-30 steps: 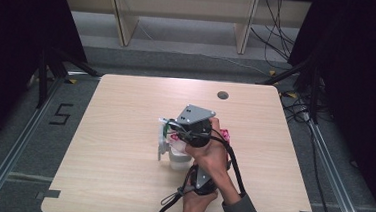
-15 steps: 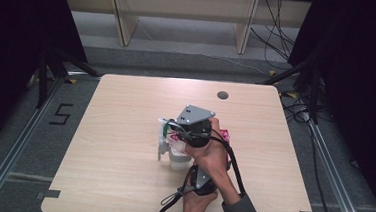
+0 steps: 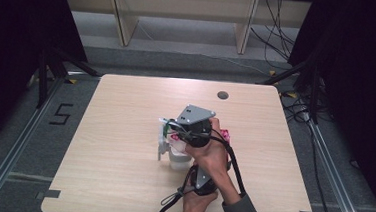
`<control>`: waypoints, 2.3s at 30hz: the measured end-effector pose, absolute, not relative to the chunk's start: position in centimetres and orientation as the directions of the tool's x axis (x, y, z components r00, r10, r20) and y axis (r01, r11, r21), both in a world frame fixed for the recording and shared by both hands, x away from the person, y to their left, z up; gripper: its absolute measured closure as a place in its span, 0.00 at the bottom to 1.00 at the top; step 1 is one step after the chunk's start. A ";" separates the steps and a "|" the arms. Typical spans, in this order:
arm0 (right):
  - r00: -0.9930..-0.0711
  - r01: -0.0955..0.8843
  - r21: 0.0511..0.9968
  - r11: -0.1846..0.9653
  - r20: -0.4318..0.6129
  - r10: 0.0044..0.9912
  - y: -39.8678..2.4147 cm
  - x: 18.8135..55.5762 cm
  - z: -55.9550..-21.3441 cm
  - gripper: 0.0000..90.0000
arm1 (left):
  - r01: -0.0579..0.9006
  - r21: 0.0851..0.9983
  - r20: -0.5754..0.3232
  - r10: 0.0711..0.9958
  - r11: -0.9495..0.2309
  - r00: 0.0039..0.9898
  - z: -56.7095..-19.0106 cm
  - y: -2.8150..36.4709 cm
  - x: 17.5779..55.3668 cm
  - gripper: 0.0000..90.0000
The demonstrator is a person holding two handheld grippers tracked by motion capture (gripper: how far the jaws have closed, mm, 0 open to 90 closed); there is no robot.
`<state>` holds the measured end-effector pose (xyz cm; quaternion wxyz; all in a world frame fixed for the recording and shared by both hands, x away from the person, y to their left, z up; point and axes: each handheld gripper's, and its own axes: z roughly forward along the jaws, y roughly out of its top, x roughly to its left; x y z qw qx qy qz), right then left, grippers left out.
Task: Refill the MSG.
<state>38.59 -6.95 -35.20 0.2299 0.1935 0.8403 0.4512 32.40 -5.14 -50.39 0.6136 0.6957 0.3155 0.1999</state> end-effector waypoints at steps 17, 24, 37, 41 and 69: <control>-0.818 0.138 0.858 0.496 -0.184 0.545 -7.5 38.4 -34.9 1.00 | 0.215 0.976 -0.180 0.714 0.043 0.677 -50.7 -5.7 32.3 0.86; -0.821 0.118 0.863 0.491 -0.193 0.537 -8.3 38.3 -34.6 1.00 | 0.215 0.976 -0.180 0.712 0.041 0.678 -50.8 -5.8 32.1 0.86; -0.826 0.125 0.873 0.472 -0.172 0.536 -9.2 38.1 -34.3 1.00 | 0.229 0.973 -0.144 0.711 -0.024 0.688 -51.1 -5.3 32.1 0.85; -0.818 0.145 0.879 0.454 -0.152 0.555 -9.5 38.0 -34.3 1.00 | 0.241 0.970 -0.149 0.705 -0.032 0.694 -51.1 -5.4 32.0 0.82; -0.806 0.170 0.942 0.289 -0.036 0.591 -16.7 37.3 -33.3 1.00 | 0.276 0.953 -0.117 0.689 -0.125 0.716 -51.4 -4.9 31.9 0.69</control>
